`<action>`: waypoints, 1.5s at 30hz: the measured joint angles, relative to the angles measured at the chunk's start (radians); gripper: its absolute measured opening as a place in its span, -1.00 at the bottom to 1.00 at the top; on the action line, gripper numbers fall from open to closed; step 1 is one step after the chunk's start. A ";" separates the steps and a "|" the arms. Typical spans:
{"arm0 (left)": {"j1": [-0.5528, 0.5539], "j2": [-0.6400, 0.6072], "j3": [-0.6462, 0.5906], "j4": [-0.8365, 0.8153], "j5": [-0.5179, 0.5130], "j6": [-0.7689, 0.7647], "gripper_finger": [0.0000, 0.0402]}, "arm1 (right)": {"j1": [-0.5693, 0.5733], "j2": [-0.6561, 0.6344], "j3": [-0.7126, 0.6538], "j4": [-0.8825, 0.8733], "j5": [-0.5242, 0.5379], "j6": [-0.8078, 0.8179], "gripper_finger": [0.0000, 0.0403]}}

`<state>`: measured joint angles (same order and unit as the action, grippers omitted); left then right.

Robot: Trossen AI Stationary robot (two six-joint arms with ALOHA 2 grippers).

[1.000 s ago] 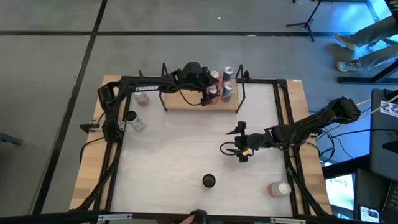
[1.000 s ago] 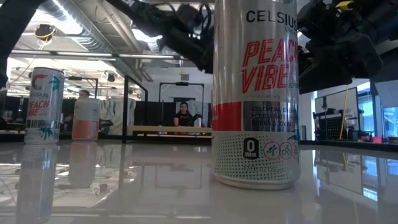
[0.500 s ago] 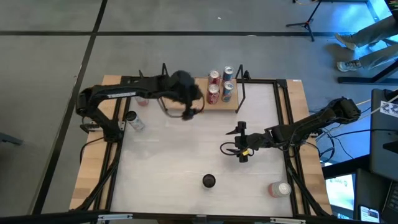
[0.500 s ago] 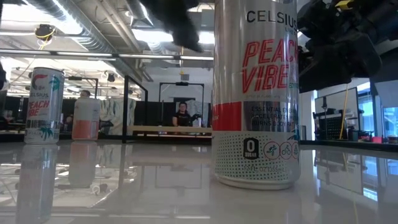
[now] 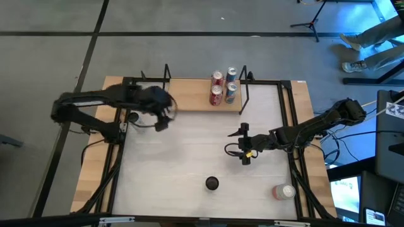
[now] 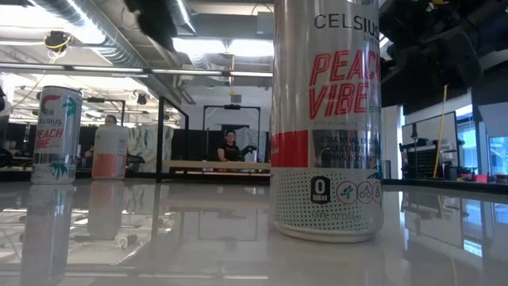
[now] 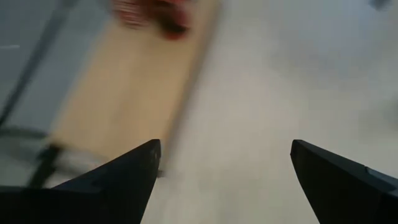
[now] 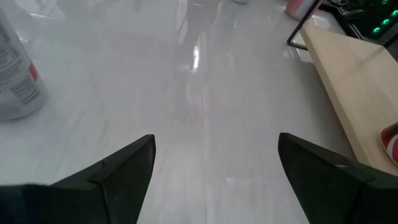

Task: Place canned beverage on shelf
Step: Put the top black soda can on the shelf

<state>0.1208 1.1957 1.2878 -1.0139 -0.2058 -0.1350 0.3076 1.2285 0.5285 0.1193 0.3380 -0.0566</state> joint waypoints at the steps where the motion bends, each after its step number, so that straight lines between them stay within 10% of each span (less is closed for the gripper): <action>1: 0.004 -0.035 -0.011 -0.001 -0.042 -0.024 0.74 | 0.000 0.000 0.000 0.000 0.000 0.000 0.68; 17: -0.005 -0.211 -0.025 -0.030 -0.122 -0.302 0.74 | 0.000 0.000 0.000 0.003 0.002 0.007 0.67; 27: 0.048 -0.179 -0.026 -0.458 -0.156 -0.649 0.74 | 0.000 0.000 0.000 0.002 -0.001 0.007 0.67; 45: 0.082 -0.126 -0.131 -0.557 -0.047 -0.674 0.74 | 0.000 0.000 0.000 -0.009 -0.010 0.007 0.67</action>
<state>0.2023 1.0701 1.1564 -1.5707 -0.2531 -0.8090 0.3073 1.2285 0.5285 0.1104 0.3283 -0.0494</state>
